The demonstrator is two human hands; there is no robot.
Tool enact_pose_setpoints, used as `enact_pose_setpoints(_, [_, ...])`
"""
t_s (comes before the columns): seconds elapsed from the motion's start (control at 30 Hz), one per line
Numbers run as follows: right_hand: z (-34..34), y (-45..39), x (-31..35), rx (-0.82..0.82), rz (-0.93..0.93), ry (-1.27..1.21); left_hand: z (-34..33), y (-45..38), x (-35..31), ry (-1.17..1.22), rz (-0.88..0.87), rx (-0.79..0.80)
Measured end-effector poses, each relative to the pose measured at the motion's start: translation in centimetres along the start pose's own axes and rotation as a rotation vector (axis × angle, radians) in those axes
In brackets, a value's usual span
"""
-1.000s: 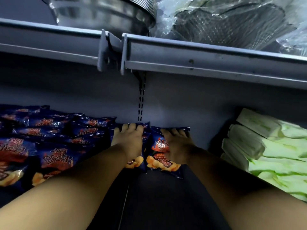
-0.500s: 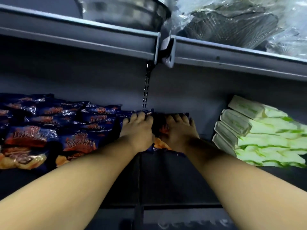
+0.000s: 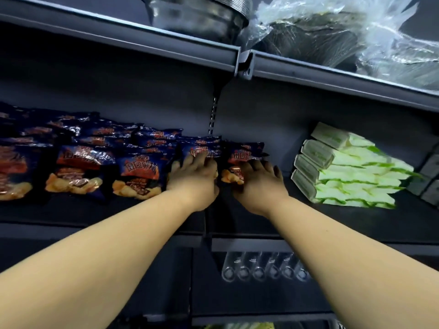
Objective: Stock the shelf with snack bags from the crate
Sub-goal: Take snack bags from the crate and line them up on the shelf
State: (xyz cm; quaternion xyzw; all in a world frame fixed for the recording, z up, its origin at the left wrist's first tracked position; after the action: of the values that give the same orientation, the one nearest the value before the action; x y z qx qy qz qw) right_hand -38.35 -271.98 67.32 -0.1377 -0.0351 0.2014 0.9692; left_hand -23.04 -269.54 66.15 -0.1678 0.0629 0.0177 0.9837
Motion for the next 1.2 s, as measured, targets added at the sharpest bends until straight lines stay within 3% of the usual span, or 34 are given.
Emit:
enact_pose_setpoints(0.13, [0.5,4.7,1.5,-0.020,0.016,0.028,0.6,5.2,-0.5,-0.030,0.016,-0.046])
enact_pose_setpoints(0.53, [0.5,18.1,8.0,0.024,0.079,0.039,2.6,19.9,1.5,-0.082,0.003,0.025])
enact_pose_setpoints(0.77, [-0.4,19.2,17.4,0.114,0.124,-0.033,4.2,24.2,9.4,-0.084,0.034,0.054])
enact_pose_setpoints(1.0, [-5.8,18.8,31.5,0.269,0.129,-0.145,3.2,29.8,22.8,-0.106,0.068,0.243])
enact_pose_setpoints(1.2, [-9.3,19.1,37.6,0.362,0.106,-0.142,1.6,32.1,29.6,-0.098,0.108,0.342])
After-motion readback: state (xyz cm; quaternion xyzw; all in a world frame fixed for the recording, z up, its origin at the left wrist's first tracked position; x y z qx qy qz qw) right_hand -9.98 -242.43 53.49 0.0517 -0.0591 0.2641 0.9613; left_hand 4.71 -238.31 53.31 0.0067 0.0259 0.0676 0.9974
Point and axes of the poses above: each hand's wrist, its own y-axis away from the middle knuckle, its own z-axis out of the back of the hand, x = y × z, the point moved 1 cm from there along -y, towards the middle knuckle, and after that the axes turned 4 degrees about z, right-handed, at the moved point
